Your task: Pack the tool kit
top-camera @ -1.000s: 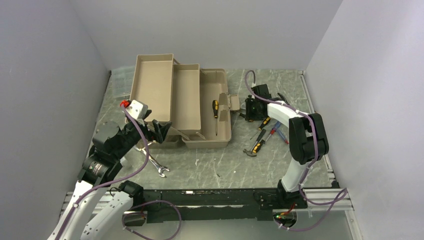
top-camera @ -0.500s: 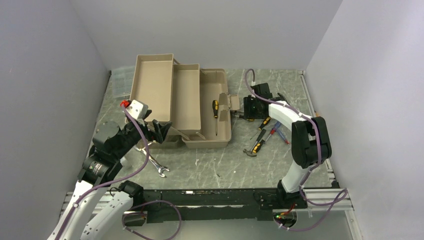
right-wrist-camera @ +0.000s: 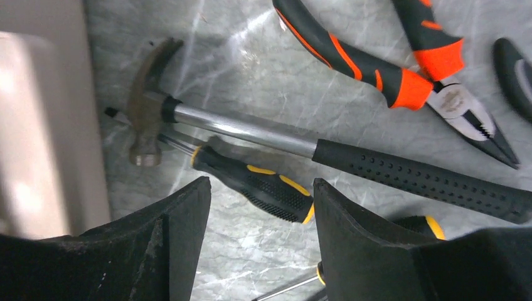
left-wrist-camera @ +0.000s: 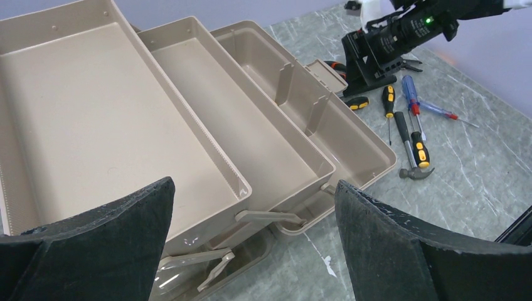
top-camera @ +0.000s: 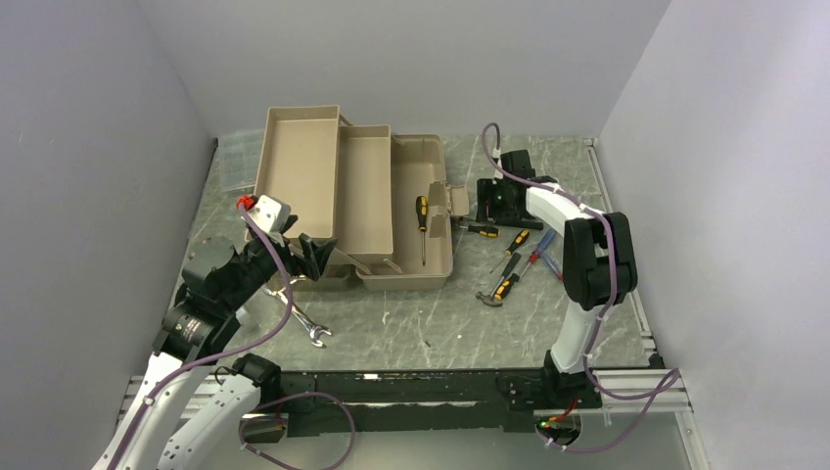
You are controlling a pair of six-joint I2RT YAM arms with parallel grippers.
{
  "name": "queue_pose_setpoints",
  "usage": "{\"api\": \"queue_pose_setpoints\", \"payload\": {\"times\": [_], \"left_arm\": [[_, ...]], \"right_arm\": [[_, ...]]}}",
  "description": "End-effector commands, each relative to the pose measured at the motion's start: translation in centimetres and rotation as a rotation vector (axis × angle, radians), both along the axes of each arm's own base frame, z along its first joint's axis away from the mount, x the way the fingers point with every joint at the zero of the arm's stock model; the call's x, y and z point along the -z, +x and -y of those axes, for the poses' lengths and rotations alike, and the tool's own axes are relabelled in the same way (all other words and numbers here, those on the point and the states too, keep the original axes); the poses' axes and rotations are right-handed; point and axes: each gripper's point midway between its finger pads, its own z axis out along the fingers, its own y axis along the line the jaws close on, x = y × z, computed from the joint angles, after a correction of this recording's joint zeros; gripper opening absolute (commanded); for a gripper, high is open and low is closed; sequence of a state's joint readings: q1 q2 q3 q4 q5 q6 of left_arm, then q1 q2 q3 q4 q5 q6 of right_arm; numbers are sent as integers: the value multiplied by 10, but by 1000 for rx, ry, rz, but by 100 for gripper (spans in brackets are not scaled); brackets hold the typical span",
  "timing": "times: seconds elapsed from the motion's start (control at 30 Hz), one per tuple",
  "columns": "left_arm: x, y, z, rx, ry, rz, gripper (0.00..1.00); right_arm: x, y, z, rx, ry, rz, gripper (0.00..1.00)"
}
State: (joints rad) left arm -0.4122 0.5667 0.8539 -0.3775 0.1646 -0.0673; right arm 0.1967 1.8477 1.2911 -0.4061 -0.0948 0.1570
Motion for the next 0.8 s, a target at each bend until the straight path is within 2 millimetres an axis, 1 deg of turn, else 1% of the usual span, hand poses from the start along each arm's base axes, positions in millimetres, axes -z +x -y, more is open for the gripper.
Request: {"api": "queue_pose_setpoints", "payload": {"times": [0.0,0.1,0.2,0.3,0.4,0.5,0.6,0.7,0.77], "left_arm": [[-10,1,4,18,-14,40,99],[-11,2,4,19,-13,41,99],[-11,2,4,20,-14,41,99],[-12,2,5,24,-16,42,99],[-10,2,6,28,-14,36,99],[-11,2,6,28,-15,37,99],[-11,1,6,27,-16,39,99],[-11,1,5,26,-14,39,99],[-11,1,5,23,-15,41,99]], "right_arm": [[10,2,-8,-62,77,-31,63],[17,-9,-16,-93,124,-63,62],[18,-24,-21,-103,162,-66,62],[26,-39,-22,-105,157,-94,61],[35,-49,-22,-102,115,-126,60],[41,-54,-19,-84,78,-137,60],[46,-53,-21,-86,51,-148,54],[51,-56,-24,-98,3,-168,53],[52,-61,-27,-104,-24,-171,50]]}}
